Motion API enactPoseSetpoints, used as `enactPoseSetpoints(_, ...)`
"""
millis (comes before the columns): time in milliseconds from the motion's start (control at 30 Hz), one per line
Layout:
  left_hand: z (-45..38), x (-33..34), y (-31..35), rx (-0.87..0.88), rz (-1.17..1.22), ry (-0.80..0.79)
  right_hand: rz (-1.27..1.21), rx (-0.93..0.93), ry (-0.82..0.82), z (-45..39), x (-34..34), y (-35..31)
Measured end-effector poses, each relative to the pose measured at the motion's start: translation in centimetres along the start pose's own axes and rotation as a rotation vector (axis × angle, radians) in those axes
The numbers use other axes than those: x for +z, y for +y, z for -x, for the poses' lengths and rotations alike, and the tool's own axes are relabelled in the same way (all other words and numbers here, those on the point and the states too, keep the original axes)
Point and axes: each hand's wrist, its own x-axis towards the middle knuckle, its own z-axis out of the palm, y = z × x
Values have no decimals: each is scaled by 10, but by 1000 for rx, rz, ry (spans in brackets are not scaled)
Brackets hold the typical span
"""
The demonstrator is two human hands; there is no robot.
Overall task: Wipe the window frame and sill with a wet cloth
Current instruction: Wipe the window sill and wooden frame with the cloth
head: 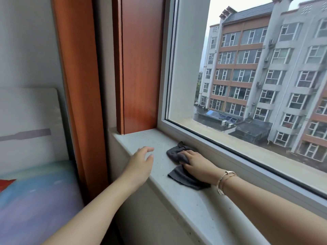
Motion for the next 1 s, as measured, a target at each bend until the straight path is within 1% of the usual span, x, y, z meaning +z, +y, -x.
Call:
enactPoseSetpoints(67,1,13,17,41,40,-44,-174,10,26,19,-11,-1)
enactPoseSetpoints(100,2,17,25,58,57,-60,-336,44,40,28,-20,-5)
enactPoseSetpoints(200,6,21,41,81,144,-106,-1037,204,58,53,-52,-25)
enactPoseSetpoints(233,8,21,46,78,193,-118,-1216,257,54,58,-62,-30)
enactPoseSetpoints(333,15,19,60,8,382,-189,-1488,375,110,65,-85,-40)
enactPoseSetpoints(400,18,17,72,-14,506,-256,-1588,377,125,67,-96,-46)
enactPoseSetpoints(467,16,18,84,-20,647,-315,-1606,356,116,69,-105,-47)
enactPoseSetpoints(533,11,23,98,-20,769,-340,-1526,335,126,72,-115,-45)
enactPoseSetpoints(567,10,25,103,-9,797,-332,-1455,337,159,75,-120,-46)
enactPoseSetpoints(633,4,34,120,30,805,-330,-1346,348,250,83,-136,-39)
enactPoseSetpoints(700,3,45,135,63,814,-347,-1294,380,304,97,-150,-33)
enactPoseSetpoints(733,2,56,146,85,827,-375,-1290,405,343,107,-158,-25)
enactPoseSetpoints(900,24,111,180,166,900,-422,-1278,472,420,167,-166,-8)
enactPoseSetpoints(1000,55,146,200,188,969,-523,-1294,515,518,220,-161,1)
